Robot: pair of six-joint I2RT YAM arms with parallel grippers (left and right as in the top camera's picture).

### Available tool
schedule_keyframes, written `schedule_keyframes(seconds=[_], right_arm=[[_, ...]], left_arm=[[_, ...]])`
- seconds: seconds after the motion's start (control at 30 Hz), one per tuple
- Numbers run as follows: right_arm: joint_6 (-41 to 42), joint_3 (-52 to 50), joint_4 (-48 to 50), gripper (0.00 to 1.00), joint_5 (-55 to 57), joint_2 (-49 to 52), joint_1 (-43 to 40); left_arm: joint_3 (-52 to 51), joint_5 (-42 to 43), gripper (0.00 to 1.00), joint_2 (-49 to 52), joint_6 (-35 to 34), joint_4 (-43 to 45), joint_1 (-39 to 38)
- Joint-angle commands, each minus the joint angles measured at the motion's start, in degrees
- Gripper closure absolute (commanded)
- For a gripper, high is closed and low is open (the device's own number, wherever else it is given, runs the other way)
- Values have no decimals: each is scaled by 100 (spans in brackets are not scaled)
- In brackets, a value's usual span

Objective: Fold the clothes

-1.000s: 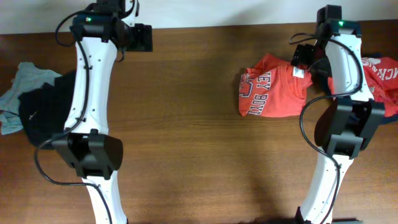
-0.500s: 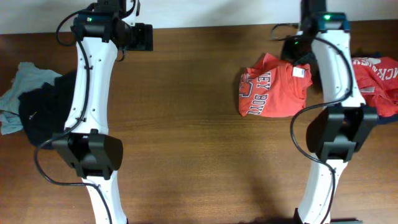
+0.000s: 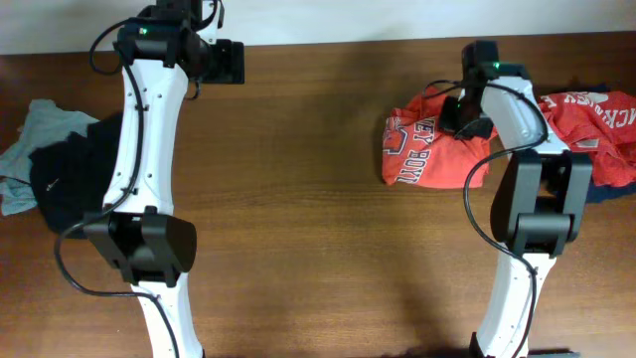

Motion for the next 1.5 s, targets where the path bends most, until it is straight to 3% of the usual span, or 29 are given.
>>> schedule_keyframes(seconds=[0.0, 0.33, 0.67, 0.83, 0.97, 1.07, 1.2, 1.47], right_arm=[[9, -586, 308, 96, -81, 109, 195], [243, -1158, 636, 96, -527, 136, 1158], [2164, -1119, 671, 96, -525, 129, 2035], [1735, -601, 210, 96, -861, 20, 1987], [1058, 208, -669, 70, -1019, -136, 1947], [743, 835, -1366, 31, -1019, -225, 1875], [463, 1606, -2133, 11, -990, -304, 1694], [-44, 1554, -2426, 10, -1198, -310, 883]], left_arm=[[-7, -105, 16, 50, 116, -39, 31], [-7, -354, 16, 50, 116, -195, 140], [-7, -352, 16, 50, 116, -205, 170], [-7, -350, 16, 50, 114, -188, 170], [-7, -352, 16, 50, 116, -188, 170], [-7, -352, 16, 50, 114, -188, 170], [-7, -352, 16, 50, 114, -184, 170], [-7, -306, 16, 50, 114, -142, 170]])
